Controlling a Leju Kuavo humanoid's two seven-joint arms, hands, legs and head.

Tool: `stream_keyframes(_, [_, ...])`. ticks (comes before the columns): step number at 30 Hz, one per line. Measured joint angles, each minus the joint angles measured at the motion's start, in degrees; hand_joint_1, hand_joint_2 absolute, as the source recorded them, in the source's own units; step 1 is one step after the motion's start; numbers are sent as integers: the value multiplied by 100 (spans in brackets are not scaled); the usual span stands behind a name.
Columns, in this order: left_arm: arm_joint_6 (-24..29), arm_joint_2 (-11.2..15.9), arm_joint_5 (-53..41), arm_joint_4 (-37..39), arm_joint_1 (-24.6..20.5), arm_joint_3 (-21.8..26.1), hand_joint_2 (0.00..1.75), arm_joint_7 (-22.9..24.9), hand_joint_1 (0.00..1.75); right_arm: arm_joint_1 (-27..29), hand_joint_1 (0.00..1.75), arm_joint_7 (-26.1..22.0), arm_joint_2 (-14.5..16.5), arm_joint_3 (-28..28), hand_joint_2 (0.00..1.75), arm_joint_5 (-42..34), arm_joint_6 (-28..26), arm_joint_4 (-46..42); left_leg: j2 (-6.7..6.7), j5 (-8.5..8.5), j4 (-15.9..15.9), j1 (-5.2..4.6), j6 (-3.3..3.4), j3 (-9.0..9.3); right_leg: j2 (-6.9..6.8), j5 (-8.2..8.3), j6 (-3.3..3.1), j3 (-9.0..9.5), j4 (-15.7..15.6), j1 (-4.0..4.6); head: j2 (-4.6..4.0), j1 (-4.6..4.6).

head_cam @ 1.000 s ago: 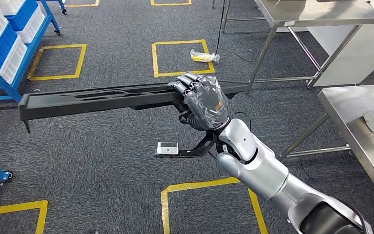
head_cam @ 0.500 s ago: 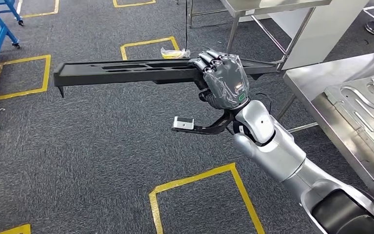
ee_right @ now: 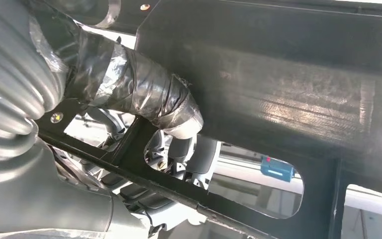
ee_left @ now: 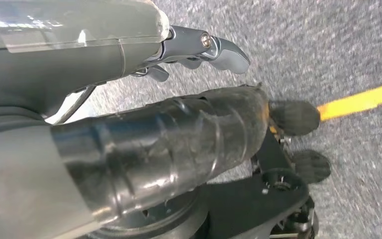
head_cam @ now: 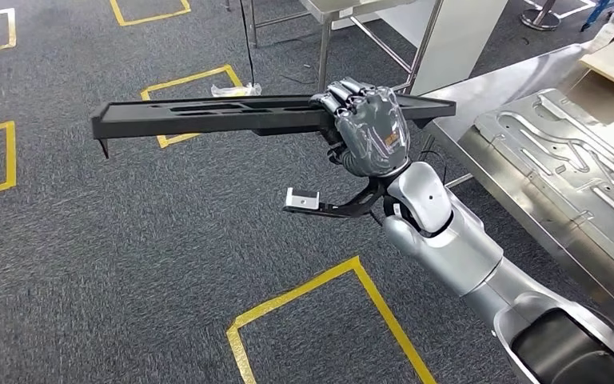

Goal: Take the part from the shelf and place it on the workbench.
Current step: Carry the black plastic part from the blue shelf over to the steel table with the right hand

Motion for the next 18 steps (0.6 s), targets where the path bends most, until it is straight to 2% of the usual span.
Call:
stream_keyframes(1, [-14, -2, -4, 0, 1, 1, 0, 14, 0, -13, 175, 13, -12, 0, 175, 5, 0, 1, 75, 20, -42, 10, 37, 17, -144, -82, 25, -66, 125, 7, 0, 9])
stream_keyframes(3, [-45, -1, -15, 0, 10, 2, 0, 58, 0, -40, 175, 34, -17, 1, 175, 10, 4, 3, 223, 27, -79, 10, 77, 34, -507, -394, 77, -364, 728, 0, 0, 28])
stream_keyframes(4, [-57, 0, -19, 0, 16, 2, 0, 77, 0, -44, 175, 43, -15, 2, 175, 13, 6, 6, 298, 20, -81, 7, 81, 36, -595, -532, 103, -546, 1083, -21, 0, 26])
stream_keyframes(5, [-63, -1, -23, 0, 21, 3, 0, 89, 0, -43, 175, 51, -14, 3, 175, 17, 8, 11, 375, 8, -80, 4, 83, 39, -645, -599, 123, -689, 1350, -45, 0, 28])
stream_keyframes(6, [-64, -1, -25, 0, 25, 3, 0, 94, 0, -41, 175, 63, -14, 4, 175, 22, 9, 18, 447, -5, -79, 4, 79, 45, -669, -560, 137, -734, 1418, -64, 0, 28])
stream_keyframes(7, [-64, -4, -26, 0, 25, 4, 0, 96, 0, -43, 175, 77, -14, 4, 175, 27, 10, 23, 514, -21, -79, 5, 70, 60, -696, -417, 142, -658, 1253, -76, 0, 28])
stream_keyframes(8, [-63, -7, -26, 0, 26, 4, 0, 97, 0, -52, 175, 93, -14, 4, 175, 32, 10, 27, 580, -43, -78, 6, 56, 85, -758, -210, 135, -479, 901, -80, 0, 29])
stream_keyframes(9, [-61, -10, -27, 0, 26, 4, 0, 99, 0, -66, 175, 108, -14, 4, 175, 34, 10, 28, 640, -66, -83, 3, 34, 114, -892, -56, 120, -269, 508, -58, 0, 28])
stream_keyframes(10, [-58, -13, -27, 0, 26, 6, 0, 102, 0, -85, 175, 121, -13, 4, 175, 37, 10, 28, 698, -91, -83, -9, 6, 140, -1022, 52, 91, -94, 167, -18, 0, 27])
stream_keyframes(11, [-55, -13, -28, 0, 25, 10, 0, 105, 0, -104, 175, 132, -10, 4, 175, 39, 10, 28, 751, -111, -87, -22, -24, 164, -1116, 92, 58, 11, -40, 22, 0, 26])
stream_keyframes(12, [-51, -13, -28, 0, 24, 15, 0, 108, 0, -116, 175, 139, -8, 4, 175, 39, 10, 28, 805, -128, -97, -39, -55, 183, -1157, 66, 27, 41, -109, 59, 0, 26])
stream_keyframes(13, [-49, -13, -29, 0, 22, 21, 0, 110, 0, -126, 175, 144, -7, 4, 175, 40, 11, 29, 867, -144, -103, -52, -85, 206, -1101, 64, -6, 38, -124, 78, 0, 26])
stream_keyframes(14, [-45, -13, -29, 0, 19, 25, 0, 112, 0, -130, 175, 148, -8, 4, 175, 40, 11, 29, 915, -173, -109, -48, -116, 226, -1021, 63, -39, 54, -139, 59, 0, 25])
stream_keyframes(15, [-42, -12, -28, 0, 19, 28, 0, 112, 0, -140, 175, 152, -10, 4, 175, 40, 13, 29, 874, -227, -64, -37, -143, 234, -949, 64, -74, 83, -167, 43, 0, 26])
stream_keyframes(16, [-37, -11, -28, 0, 19, 31, 0, 109, 0, -154, 175, 157, -8, 4, 175, 40, 15, 29, 772, -319, 71, -23, -161, 193, -879, 66, -116, 116, -196, 26, 0, 24])
stream_keyframes(18, [-24, -10, -26, 0, 26, 38, 0, 103, 0, -178, 175, 166, 19, 5, 175, 40, 24, 31, 461, -606, 696, -4, -177, -103, -738, 53, -191, 166, -224, 13, 0, 23])
